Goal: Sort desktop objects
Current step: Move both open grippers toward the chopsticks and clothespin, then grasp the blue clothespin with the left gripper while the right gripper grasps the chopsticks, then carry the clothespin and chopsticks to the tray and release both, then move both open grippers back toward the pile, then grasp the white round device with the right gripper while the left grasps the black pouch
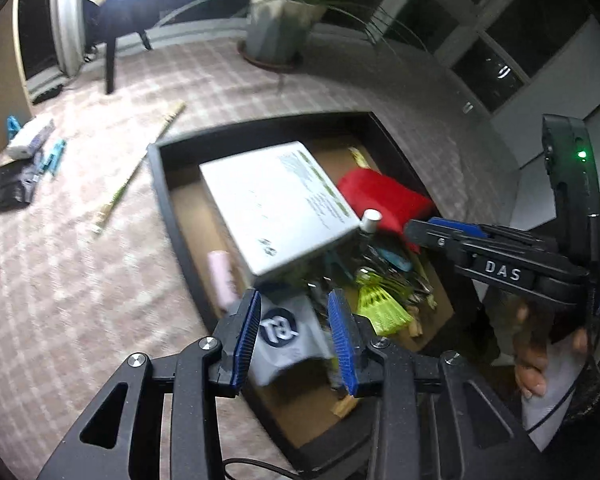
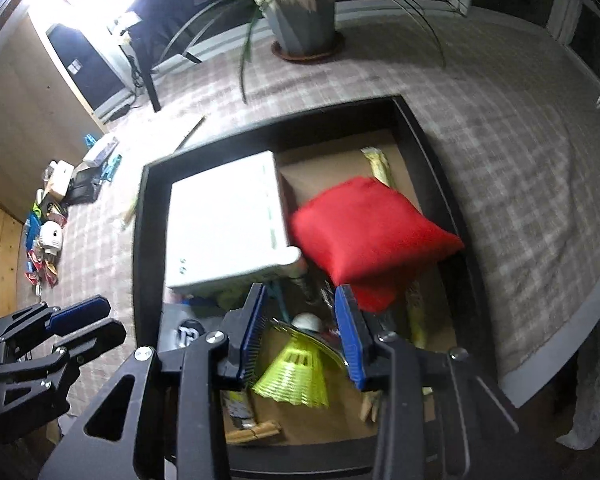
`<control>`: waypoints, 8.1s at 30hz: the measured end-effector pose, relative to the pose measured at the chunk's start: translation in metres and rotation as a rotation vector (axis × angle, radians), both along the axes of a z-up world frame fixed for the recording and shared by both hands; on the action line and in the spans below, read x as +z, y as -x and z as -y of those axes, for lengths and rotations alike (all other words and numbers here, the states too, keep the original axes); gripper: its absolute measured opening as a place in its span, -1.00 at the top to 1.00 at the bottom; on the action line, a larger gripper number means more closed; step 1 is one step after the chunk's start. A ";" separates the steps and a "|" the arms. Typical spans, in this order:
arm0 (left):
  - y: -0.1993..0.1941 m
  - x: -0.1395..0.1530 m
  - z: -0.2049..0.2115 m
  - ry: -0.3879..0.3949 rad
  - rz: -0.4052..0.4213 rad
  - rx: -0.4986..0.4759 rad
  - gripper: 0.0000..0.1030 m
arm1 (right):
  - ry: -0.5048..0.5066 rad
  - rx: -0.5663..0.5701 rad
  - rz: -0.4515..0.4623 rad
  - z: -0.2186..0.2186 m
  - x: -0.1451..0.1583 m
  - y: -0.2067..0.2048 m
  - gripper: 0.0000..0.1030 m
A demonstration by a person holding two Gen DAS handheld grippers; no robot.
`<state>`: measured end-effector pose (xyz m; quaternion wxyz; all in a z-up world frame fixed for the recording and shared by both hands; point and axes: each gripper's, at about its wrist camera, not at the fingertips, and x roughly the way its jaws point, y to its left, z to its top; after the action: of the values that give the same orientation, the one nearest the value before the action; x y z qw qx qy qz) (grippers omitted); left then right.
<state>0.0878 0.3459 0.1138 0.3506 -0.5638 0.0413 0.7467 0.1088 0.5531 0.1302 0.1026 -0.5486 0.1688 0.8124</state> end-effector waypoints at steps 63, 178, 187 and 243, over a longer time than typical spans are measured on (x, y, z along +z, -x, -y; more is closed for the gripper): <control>0.268 -0.115 0.098 0.272 -0.030 0.113 0.59 | 0.135 0.115 0.210 0.146 -0.100 0.298 0.91; 0.024 0.009 0.222 0.188 -0.162 0.399 0.13 | 0.032 0.314 0.017 0.220 0.014 0.084 0.41; 0.049 -0.015 0.342 0.189 -0.087 0.609 0.13 | 0.061 0.406 0.025 0.307 0.005 0.135 0.30; 0.188 -0.079 0.304 -0.039 0.020 0.343 0.23 | 0.454 0.402 0.206 0.401 -0.082 0.284 -0.03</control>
<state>-0.0998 0.0419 0.0346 0.2294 -0.5632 -0.0737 0.7905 -0.1756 0.1518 0.0481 -0.1684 -0.6592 0.2231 0.6981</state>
